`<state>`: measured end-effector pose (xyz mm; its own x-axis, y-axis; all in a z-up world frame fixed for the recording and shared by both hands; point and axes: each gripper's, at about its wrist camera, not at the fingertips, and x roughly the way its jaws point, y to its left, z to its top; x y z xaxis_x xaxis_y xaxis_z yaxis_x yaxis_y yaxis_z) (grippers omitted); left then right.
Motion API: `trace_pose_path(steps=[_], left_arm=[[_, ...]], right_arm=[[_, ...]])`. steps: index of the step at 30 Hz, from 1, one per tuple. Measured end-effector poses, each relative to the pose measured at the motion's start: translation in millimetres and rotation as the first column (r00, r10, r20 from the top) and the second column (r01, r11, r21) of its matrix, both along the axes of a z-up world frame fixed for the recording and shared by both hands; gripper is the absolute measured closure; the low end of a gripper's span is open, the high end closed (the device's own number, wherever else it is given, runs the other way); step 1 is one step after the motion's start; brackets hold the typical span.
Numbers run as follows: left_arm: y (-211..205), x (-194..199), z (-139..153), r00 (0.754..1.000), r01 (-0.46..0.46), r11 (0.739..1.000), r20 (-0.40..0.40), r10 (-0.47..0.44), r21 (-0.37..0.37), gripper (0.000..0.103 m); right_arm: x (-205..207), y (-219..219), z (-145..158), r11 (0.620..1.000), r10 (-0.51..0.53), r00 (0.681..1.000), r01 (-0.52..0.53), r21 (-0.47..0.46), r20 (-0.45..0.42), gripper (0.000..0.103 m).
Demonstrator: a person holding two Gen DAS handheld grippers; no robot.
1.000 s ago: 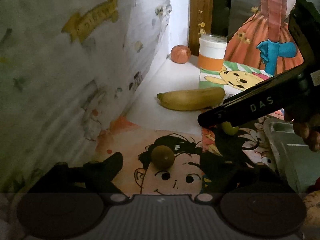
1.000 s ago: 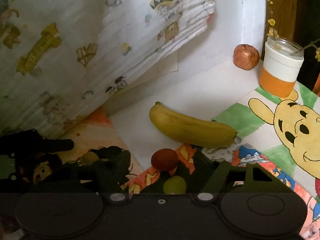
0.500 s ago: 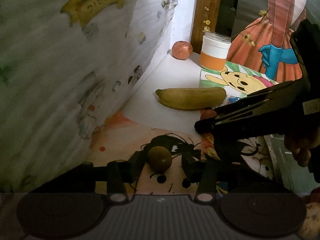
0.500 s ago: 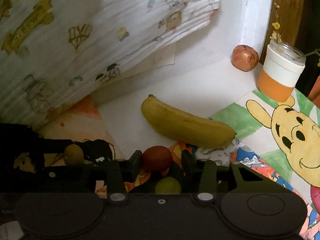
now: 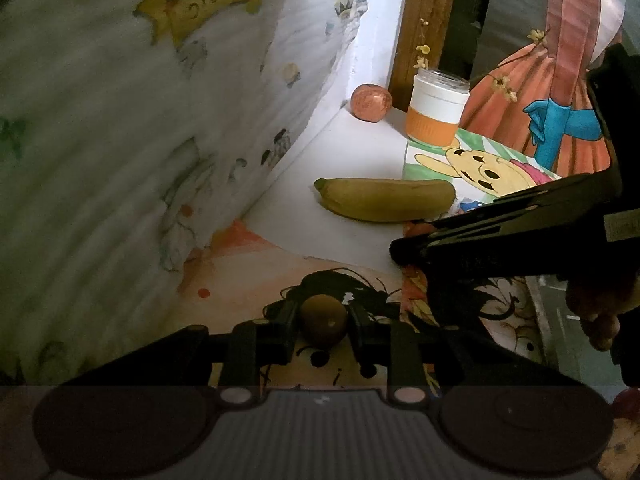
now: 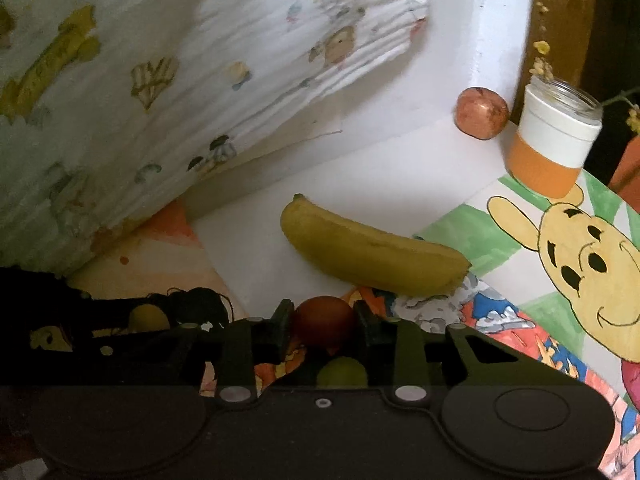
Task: Organize fruits
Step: 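Grasp the small brown fruit with the left tool while the right tool grasps the red tomato, then carry the brown fruit with the left tool while the right tool carries the tomato to the tray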
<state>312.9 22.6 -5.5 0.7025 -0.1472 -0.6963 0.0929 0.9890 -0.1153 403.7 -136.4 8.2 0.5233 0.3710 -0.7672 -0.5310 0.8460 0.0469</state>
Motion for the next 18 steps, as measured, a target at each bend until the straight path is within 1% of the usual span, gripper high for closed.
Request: trace_pose_path(steps=[4,8,14,18], left_arm=[[0,-4,6,1.000,-0.002,1.000,0.010,0.002,-0.005,0.073],[-3,-11,17,0.999,0.005,1.000,0.032,-0.005,-0.028,0.073],[-16,-20,35,0.996,0.047,0.998,0.073,-0.043,-0.045,0.073],[-30,-26,46,0.993,0.081,0.996,0.093,-0.076,-0.047,0.074]], right_arm=[[-7,-8,12,0.999,-0.020,1.000,0.019,0.026,0.008,0.069],[-19,-19,30,0.998,-0.043,0.999,0.041,0.055,0.034,0.069],[-43,-47,53,0.992,-0.101,0.993,0.094,0.088,0.069,0.069],[-60,-68,64,0.985,-0.144,0.986,0.135,0.104,0.083,0.069]])
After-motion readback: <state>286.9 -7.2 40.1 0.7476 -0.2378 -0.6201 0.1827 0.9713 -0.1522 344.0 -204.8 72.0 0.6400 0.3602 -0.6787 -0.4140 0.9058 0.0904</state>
